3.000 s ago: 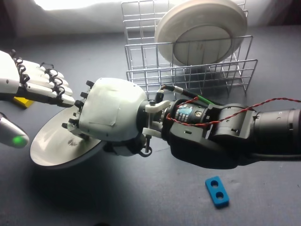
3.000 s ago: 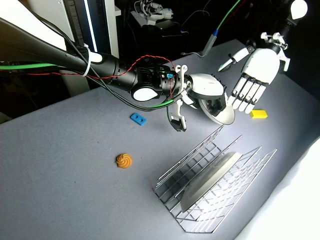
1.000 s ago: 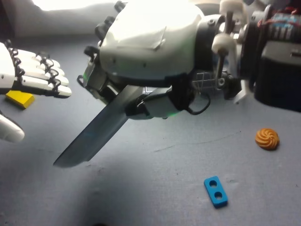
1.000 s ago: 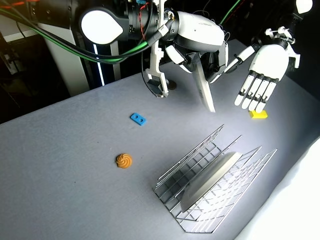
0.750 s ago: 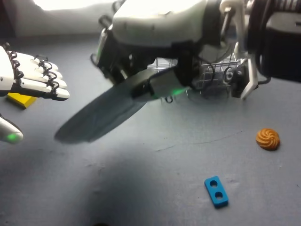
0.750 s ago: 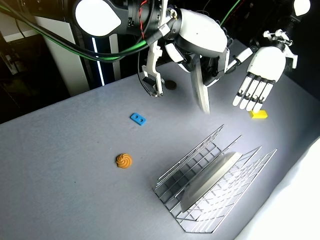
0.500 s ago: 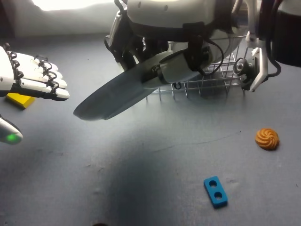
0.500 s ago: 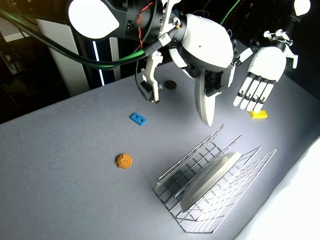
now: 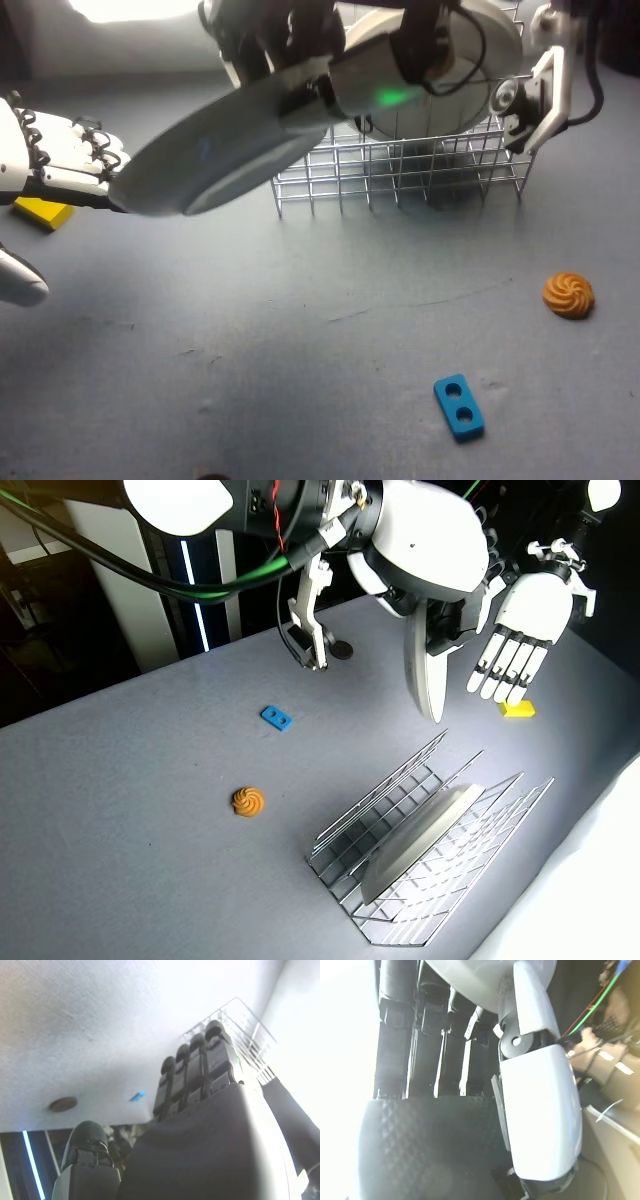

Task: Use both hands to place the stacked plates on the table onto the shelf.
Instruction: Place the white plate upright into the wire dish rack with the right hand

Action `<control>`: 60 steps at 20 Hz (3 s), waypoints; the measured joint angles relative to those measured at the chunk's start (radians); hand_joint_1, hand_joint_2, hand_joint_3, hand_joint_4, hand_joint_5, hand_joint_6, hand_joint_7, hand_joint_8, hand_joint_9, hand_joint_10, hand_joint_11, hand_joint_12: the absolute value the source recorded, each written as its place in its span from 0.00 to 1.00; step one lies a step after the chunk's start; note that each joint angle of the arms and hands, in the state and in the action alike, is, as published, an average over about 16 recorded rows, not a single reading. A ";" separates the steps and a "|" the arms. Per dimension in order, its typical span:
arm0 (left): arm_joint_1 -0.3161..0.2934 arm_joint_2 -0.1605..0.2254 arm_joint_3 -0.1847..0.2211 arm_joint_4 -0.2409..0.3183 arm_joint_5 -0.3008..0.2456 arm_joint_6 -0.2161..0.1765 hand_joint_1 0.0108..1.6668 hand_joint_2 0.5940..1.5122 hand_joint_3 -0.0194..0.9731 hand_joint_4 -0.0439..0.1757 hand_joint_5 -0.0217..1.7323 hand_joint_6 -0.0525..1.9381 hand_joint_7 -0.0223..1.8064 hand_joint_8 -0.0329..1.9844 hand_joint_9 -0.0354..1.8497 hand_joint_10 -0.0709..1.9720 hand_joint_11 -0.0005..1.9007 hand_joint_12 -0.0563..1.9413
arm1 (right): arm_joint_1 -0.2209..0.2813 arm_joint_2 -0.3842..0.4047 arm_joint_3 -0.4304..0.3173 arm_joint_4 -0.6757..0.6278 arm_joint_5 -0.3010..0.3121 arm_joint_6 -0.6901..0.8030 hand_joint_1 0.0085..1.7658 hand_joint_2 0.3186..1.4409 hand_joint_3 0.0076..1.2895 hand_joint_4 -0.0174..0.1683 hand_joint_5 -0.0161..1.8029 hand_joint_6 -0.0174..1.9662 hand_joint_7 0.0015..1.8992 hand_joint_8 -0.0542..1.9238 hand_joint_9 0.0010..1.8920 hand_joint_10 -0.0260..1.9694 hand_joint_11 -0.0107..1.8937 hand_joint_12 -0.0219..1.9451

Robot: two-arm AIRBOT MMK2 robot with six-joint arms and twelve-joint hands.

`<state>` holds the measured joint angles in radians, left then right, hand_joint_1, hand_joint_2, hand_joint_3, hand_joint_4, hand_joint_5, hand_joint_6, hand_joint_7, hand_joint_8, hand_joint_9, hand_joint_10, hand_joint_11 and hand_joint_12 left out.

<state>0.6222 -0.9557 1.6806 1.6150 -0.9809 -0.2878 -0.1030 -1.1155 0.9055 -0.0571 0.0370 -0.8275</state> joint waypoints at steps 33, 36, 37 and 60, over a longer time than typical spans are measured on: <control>0.000 0.000 0.002 0.005 -0.005 -0.002 0.00 0.61 0.04 0.23 0.06 0.03 0.06 0.02 0.04 0.04 0.01 0.04 | 0.031 0.041 0.156 -0.239 -0.033 0.634 0.68 0.65 0.00 0.13 0.50 0.48 0.54 0.48 0.69 0.01 0.49 0.50; 0.000 0.000 0.002 0.006 -0.005 -0.002 0.00 0.61 0.04 0.23 0.06 0.03 0.05 0.02 0.04 0.04 0.01 0.04 | 0.029 0.042 0.173 -0.229 -0.037 0.635 0.68 0.65 0.00 0.12 0.49 0.48 0.54 0.48 0.69 0.01 0.49 0.50; 0.000 0.000 0.002 0.006 -0.005 -0.002 0.00 0.61 0.04 0.23 0.06 0.03 0.05 0.02 0.04 0.04 0.01 0.04 | 0.029 0.042 0.179 -0.226 -0.038 0.635 0.68 0.65 0.00 0.11 0.49 0.48 0.54 0.48 0.69 0.01 0.48 0.51; 0.000 0.000 -0.004 0.015 -0.006 -0.003 0.00 0.61 0.04 0.23 0.06 0.03 0.06 0.02 0.05 0.04 0.01 0.04 | -0.062 -0.047 0.368 -0.192 0.000 0.620 0.68 0.66 0.00 0.05 0.48 0.50 0.54 0.49 0.69 0.01 0.48 0.52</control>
<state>0.6220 -0.9558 1.6763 1.6299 -0.9867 -0.2907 -0.1646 -1.1627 1.2739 -0.2488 0.0373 -0.2077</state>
